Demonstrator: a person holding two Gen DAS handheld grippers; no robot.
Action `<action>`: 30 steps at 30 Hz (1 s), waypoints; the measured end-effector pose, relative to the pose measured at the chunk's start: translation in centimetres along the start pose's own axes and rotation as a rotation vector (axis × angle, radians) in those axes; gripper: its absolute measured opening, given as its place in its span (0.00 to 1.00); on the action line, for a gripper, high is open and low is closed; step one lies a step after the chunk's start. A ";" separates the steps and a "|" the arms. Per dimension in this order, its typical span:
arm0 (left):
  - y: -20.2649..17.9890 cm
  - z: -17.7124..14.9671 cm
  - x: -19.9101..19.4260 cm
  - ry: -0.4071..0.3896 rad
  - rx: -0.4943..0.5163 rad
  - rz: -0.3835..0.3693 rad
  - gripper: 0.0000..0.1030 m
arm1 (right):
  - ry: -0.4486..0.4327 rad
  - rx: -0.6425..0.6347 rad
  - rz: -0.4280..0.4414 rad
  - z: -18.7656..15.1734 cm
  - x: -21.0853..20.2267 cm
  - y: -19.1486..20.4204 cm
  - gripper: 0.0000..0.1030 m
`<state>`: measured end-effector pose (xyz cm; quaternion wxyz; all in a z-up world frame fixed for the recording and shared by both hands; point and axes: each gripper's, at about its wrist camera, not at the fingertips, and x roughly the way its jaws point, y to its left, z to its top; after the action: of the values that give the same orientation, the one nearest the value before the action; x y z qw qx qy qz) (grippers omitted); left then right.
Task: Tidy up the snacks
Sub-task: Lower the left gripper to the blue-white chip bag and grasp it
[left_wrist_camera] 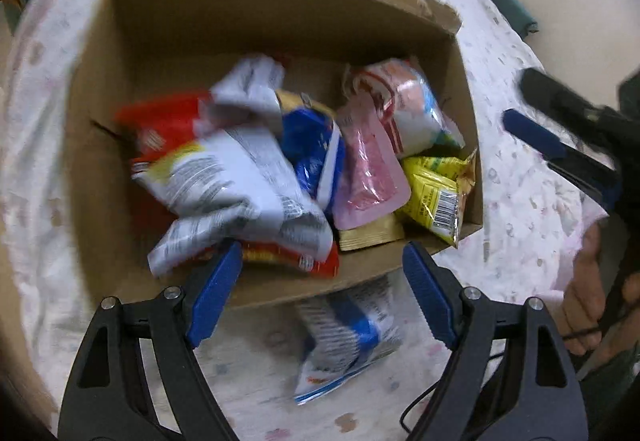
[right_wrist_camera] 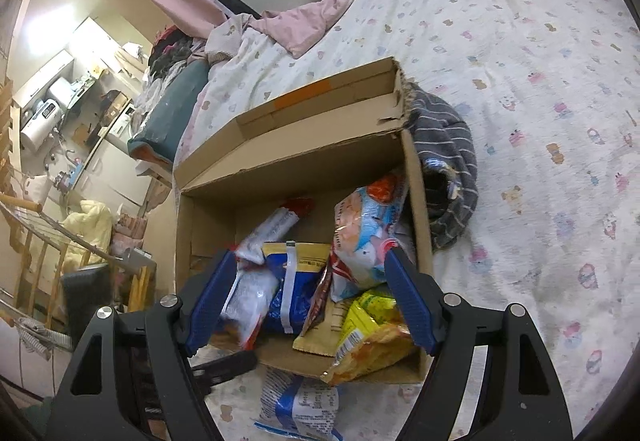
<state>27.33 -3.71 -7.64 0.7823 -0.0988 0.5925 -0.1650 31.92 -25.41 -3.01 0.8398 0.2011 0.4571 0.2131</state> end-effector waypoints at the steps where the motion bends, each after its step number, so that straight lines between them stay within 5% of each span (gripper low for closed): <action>1: 0.0 0.3 0.8 0.019 -0.010 -0.005 0.78 | -0.005 0.003 -0.004 0.0 -0.3 -0.2 0.77; 7: -0.2 0.9 1.0 -0.001 -0.023 0.018 0.78 | -0.035 0.041 -0.009 0.3 -1.9 -1.9 0.77; 19: -0.5 -3.5 -5.0 -0.135 -0.010 0.134 0.78 | -0.044 0.089 -0.005 -1.4 -3.7 -2.3 0.77; 25: -1.6 -5.7 -3.4 -0.094 -0.074 0.173 0.78 | -0.022 0.099 -0.037 -3.5 -5.3 -2.7 0.77; 30: -3.3 -7.6 1.3 0.023 -0.081 0.258 0.78 | 0.017 0.058 -0.141 -4.9 -6.5 -4.2 0.77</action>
<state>19.83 -6.93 -9.76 0.7855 -0.0517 0.6154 -0.0401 25.27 -31.70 -3.34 0.8425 0.1909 0.4832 0.1419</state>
